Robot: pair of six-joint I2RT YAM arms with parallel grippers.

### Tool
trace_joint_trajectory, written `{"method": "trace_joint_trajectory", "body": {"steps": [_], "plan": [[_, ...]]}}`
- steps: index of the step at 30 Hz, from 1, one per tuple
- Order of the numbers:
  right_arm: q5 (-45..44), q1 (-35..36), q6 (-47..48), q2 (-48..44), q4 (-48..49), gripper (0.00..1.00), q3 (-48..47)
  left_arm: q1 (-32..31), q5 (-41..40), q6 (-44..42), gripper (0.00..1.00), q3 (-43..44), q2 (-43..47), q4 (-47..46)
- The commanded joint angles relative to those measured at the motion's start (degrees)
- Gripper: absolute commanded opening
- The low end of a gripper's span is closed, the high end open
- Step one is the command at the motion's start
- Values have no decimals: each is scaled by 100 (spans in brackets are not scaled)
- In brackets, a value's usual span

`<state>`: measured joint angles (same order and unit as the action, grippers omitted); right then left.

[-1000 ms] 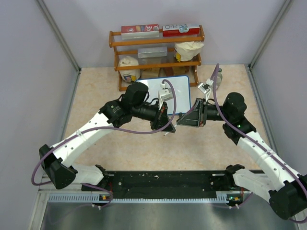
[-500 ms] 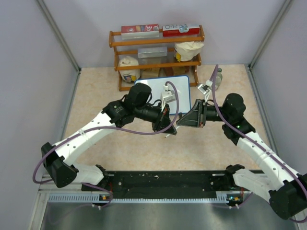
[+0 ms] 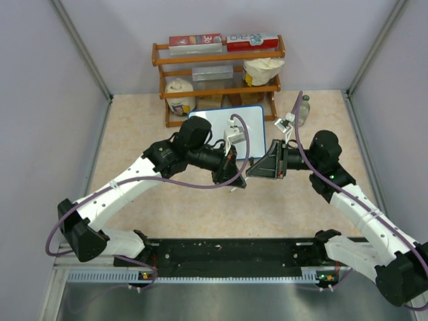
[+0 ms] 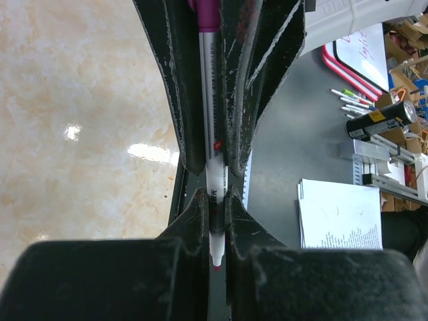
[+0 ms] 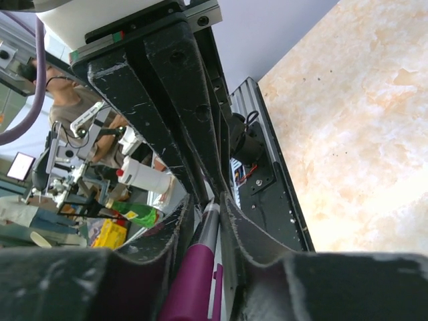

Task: Write a sentence on the whiteboard
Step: Pass from the left arm to the right

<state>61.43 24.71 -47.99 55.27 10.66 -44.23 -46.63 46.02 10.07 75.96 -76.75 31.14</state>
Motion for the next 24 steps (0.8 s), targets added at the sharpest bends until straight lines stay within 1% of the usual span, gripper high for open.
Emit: {"method": "trace_joint_trajectory", "body": {"steps": [1,3,4,9,10,11,13,15,17,18,19,21,22,23,24], "plan": [[124,104,97,-112,139,17,37,-13,12,-110,0,-3,64,-134],[124,104,123,-121,112,2,37,-21,12,-110,0,-20,72,-152],[132,104,140,-121,95,0,37,-13,-5,-110,0,-20,73,-143],[1,104,325,-209,-169,0,2,-21,-233,-128,0,-38,116,-81],[-25,96,360,-209,-239,0,-7,-13,-286,-136,4,-38,125,-81],[-113,104,447,-227,-326,0,-24,-13,-426,-136,25,-46,160,-73],[-218,104,509,-227,-546,0,-59,-4,-637,-102,52,-81,195,-81],[-543,104,790,-227,-1045,0,-156,14,-979,-40,69,-213,309,-204],[-998,104,1009,-236,-1372,0,-183,110,-1208,127,74,-345,406,-309],[-1158,104,1080,-244,-1486,0,-191,145,-1531,188,76,-485,424,-371],[-1351,96,1107,-253,-1714,0,-183,198,-1691,380,77,-556,450,-406],[-1940,96,1178,-279,-1882,0,-157,347,-2287,575,79,-810,494,-476],[-2177,87,1204,-288,-2144,0,-156,383,-2499,741,80,-898,486,-520],[-2597,95,1256,-297,-2251,0,-156,435,-2684,803,81,-977,451,-521],[-2775,95,1274,-314,-2356,0,-139,444,-2912,900,81,-1083,416,-503]]}}
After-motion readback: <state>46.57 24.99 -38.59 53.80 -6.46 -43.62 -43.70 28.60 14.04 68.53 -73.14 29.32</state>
